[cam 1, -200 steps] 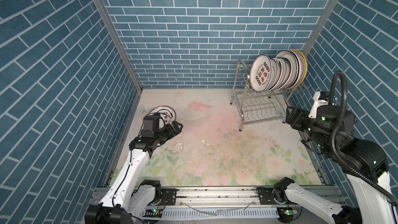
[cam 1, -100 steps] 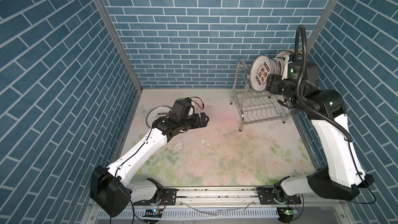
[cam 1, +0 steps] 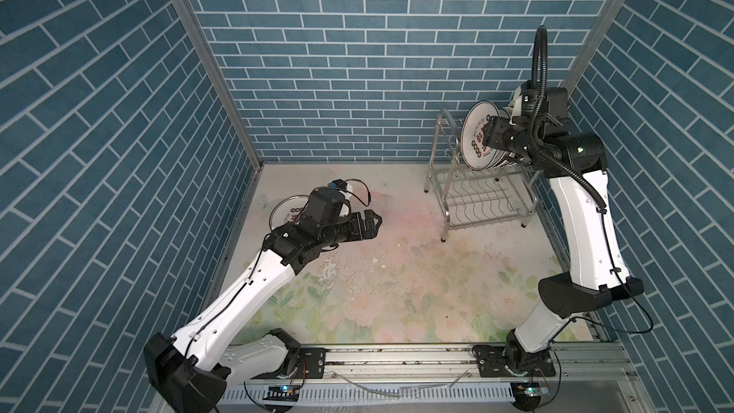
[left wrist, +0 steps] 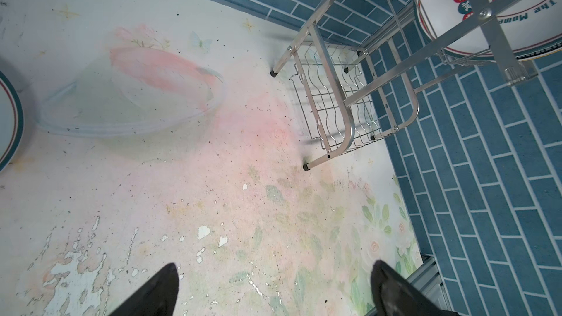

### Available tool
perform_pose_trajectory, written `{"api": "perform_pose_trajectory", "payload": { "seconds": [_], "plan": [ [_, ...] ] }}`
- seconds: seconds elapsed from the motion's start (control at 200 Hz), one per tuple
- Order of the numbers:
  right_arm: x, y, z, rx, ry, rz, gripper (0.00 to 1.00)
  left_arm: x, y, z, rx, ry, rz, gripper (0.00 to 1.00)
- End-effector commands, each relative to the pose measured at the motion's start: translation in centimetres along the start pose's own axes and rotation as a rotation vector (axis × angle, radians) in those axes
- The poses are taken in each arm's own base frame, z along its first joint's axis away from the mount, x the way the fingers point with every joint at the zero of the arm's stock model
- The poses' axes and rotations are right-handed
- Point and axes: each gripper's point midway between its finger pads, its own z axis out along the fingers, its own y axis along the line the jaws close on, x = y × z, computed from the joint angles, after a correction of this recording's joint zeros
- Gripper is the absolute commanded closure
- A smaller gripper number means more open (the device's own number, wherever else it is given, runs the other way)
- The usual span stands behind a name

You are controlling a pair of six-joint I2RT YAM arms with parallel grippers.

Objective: Unload the plates from the dish rack
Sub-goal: Pick up the plate from the dish rack.

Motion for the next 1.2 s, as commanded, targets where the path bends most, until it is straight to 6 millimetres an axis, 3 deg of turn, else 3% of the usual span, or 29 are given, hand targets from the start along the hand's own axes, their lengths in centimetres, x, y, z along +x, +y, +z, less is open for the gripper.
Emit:
{"api": "perform_pose_trajectory", "payload": {
  "seconds": [0.0, 0.525, 0.88, 1.195],
  "plan": [
    [-0.4, 0.2, -1.2, -0.026, -0.007, 0.023, 0.31, 0.9, 0.6, 0.6, -0.018, 0.024, 0.019, 0.01],
    [0.1, -0.3, 1.7, 0.043, 0.015, -0.003, 0.37, 1.5, 0.8, 1.5, 0.001, 0.034, -0.008, 0.01],
    [0.9, -0.7, 4.4, 0.086, 0.044, -0.023, 0.50, 2.2, 1.2, 1.3, 0.001, 0.033, -0.017, 0.01],
    [1.3, -1.3, 5.4, 0.128, 0.052, -0.038, 0.64, 2.9, 1.5, 2.1, 0.007, 0.054, -0.029, 0.01]
  ]
}}
